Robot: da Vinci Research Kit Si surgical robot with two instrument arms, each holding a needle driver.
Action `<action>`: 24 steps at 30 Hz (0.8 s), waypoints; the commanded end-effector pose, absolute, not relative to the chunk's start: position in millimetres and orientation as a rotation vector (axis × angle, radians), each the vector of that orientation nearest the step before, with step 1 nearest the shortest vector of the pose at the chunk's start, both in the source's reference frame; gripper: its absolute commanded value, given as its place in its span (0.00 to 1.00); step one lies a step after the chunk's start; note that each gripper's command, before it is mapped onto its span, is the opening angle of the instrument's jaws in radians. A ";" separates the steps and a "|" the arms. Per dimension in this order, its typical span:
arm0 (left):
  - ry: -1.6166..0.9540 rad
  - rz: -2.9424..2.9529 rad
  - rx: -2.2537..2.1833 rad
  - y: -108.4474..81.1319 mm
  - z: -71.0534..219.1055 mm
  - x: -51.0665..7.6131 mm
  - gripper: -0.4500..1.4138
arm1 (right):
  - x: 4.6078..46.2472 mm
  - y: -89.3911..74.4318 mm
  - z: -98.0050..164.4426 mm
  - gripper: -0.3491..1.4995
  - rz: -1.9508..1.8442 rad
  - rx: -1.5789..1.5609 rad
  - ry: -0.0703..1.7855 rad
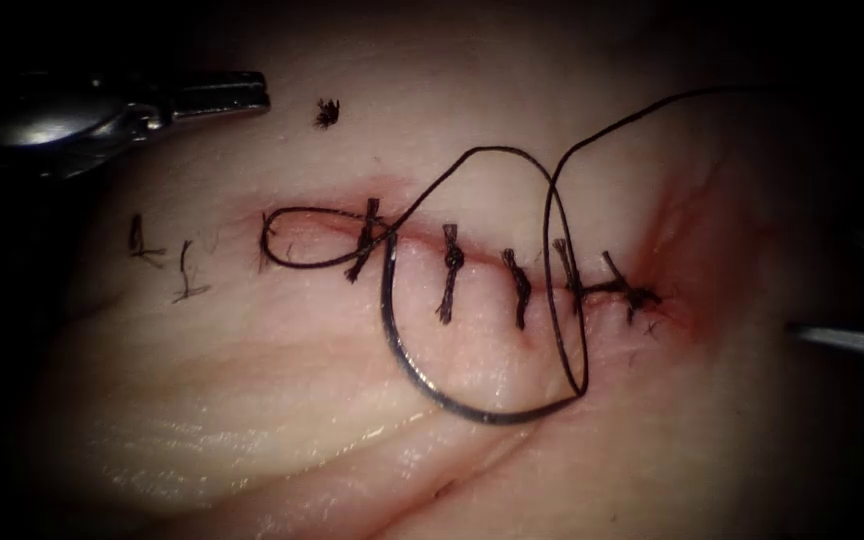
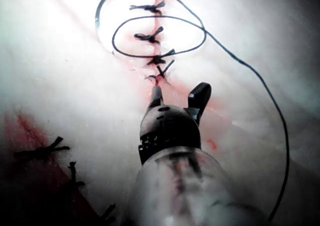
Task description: Wound Closure
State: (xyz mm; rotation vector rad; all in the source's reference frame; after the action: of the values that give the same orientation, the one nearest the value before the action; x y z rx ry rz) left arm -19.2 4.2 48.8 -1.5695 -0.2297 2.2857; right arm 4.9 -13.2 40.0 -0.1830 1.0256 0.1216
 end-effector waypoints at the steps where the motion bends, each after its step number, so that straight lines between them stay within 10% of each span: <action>1: -0.237 2.286 -1.600 3.8 48.7 -20.6 0.35 | 5.9 -13.4 40.1 0.95 0.113 -0.173 1.020; 24: -0.268 2.358 -1.680 -0.3 49.3 -23.3 0.56 | 8.9 -14.3 39.0 0.90 0.098 -0.113 1.037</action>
State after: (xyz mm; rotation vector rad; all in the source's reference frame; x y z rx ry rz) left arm -22.7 -0.4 48.8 -1.6771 -0.2668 2.3585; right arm 8.2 -14.4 38.7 -0.1122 1.0343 0.1002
